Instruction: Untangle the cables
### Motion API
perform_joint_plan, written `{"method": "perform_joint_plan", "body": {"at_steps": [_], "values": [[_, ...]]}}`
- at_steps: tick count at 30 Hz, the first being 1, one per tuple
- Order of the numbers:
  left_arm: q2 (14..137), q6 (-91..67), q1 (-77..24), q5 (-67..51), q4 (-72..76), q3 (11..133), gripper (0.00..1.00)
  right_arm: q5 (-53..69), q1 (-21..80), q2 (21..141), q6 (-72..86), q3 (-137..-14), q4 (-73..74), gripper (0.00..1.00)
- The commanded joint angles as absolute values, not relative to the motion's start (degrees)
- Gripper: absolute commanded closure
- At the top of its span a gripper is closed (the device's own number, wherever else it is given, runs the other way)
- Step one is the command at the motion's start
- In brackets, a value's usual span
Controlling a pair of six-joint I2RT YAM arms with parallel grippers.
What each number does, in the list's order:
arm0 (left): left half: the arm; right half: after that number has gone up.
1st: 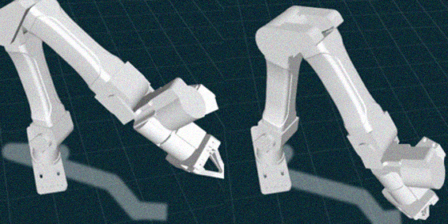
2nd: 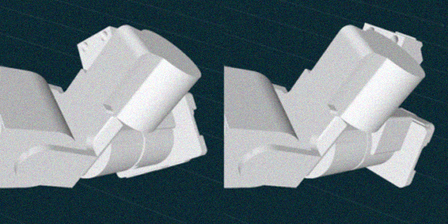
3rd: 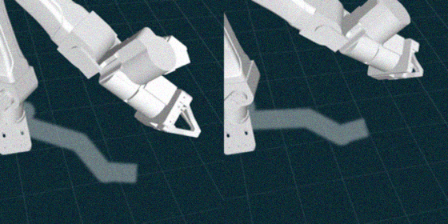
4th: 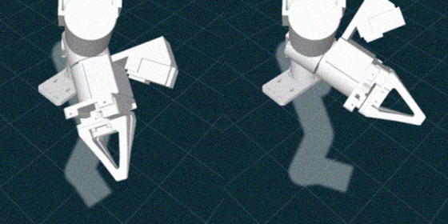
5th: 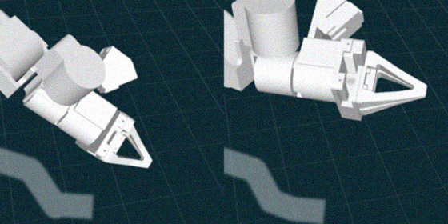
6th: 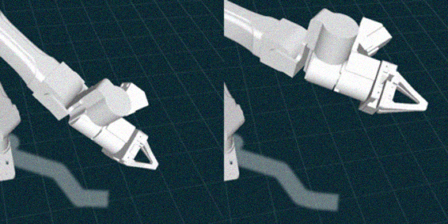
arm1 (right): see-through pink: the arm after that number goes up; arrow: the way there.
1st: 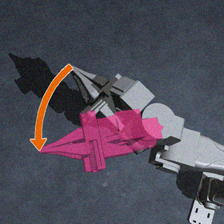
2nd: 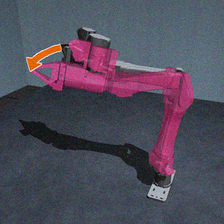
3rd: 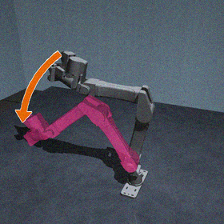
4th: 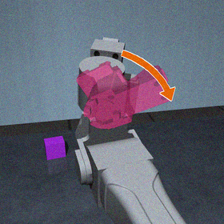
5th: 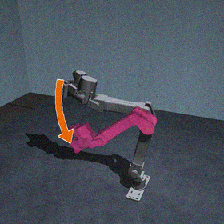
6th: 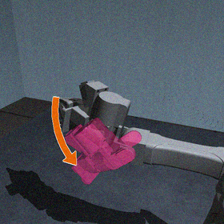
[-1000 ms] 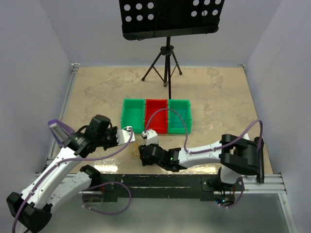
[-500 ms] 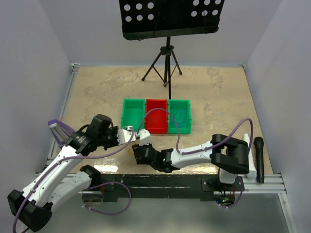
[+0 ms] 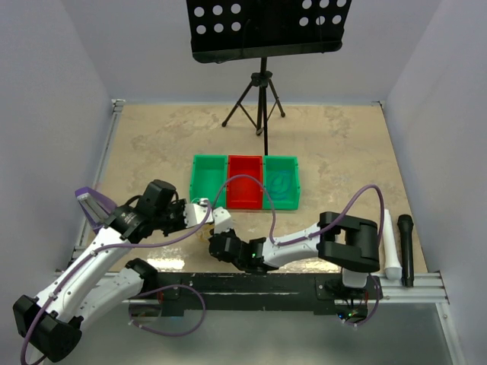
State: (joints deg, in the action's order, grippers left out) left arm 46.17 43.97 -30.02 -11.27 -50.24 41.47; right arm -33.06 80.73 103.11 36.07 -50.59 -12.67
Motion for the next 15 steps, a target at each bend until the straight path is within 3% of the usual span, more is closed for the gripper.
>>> {"method": "perform_joint_plan", "body": {"at_steps": [1,13,15], "values": [[46.14,43.15,-29.88,-11.69,-49.04,41.22,1.00,-34.63,81.03,99.59,37.96,-47.91,-15.74,1.00],[46.58,43.77,-29.88,-9.58,-47.81,40.25,1.00,-42.27,80.95,76.22,65.99,-37.27,8.94,1.00],[46.67,43.77,-29.80,-9.93,-47.81,40.34,1.00,-39.66,81.47,73.31,61.03,-36.13,4.43,1.00]]}}
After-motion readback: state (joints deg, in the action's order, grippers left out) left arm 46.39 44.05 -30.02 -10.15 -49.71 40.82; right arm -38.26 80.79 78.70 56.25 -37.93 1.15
